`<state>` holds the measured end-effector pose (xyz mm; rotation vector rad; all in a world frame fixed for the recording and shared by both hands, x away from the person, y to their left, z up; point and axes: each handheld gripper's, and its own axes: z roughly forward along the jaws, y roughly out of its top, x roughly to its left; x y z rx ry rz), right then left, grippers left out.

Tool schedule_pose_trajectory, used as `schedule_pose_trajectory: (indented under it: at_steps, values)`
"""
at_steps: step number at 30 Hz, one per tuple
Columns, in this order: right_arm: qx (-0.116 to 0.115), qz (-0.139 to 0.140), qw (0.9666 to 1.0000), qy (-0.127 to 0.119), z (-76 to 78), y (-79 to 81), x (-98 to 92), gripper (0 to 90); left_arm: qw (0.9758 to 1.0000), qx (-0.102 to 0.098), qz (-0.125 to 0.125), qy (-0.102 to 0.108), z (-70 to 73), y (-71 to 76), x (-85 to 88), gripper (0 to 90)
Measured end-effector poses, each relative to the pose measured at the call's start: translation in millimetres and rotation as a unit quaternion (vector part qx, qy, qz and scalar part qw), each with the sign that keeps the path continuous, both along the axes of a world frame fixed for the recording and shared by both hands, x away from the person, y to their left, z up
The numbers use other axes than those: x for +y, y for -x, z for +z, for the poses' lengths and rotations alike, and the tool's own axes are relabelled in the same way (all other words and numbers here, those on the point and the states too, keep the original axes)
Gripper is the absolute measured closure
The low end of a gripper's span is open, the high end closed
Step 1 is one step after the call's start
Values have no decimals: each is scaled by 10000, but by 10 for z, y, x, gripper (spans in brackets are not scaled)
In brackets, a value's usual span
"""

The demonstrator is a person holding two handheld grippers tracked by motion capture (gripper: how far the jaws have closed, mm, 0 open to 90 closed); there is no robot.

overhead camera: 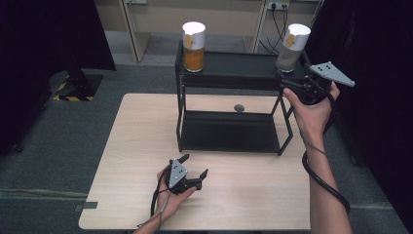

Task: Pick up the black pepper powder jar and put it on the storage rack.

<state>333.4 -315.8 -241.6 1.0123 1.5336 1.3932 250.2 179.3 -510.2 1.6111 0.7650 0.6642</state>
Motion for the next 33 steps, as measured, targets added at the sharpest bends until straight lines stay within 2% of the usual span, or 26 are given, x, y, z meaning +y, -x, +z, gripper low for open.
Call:
schedule_pose_trajectory:
  at_steps: [13, 23, 33]
  values:
    - [-25, 288, 9996, 28, -172, 178, -21, 64, 10000, -5, -14, -1, -1, 3, -3, 110]
    - [-23, 399, 9992, 52, -284, 275, -23, 60, 10000, -3, -17, -2, 0, 5, -4, 110]
    - [60, 499, 9987, -13, -510, 371, -21, 59, 10000, 8, -18, -9, 4, 2, -6, 110]
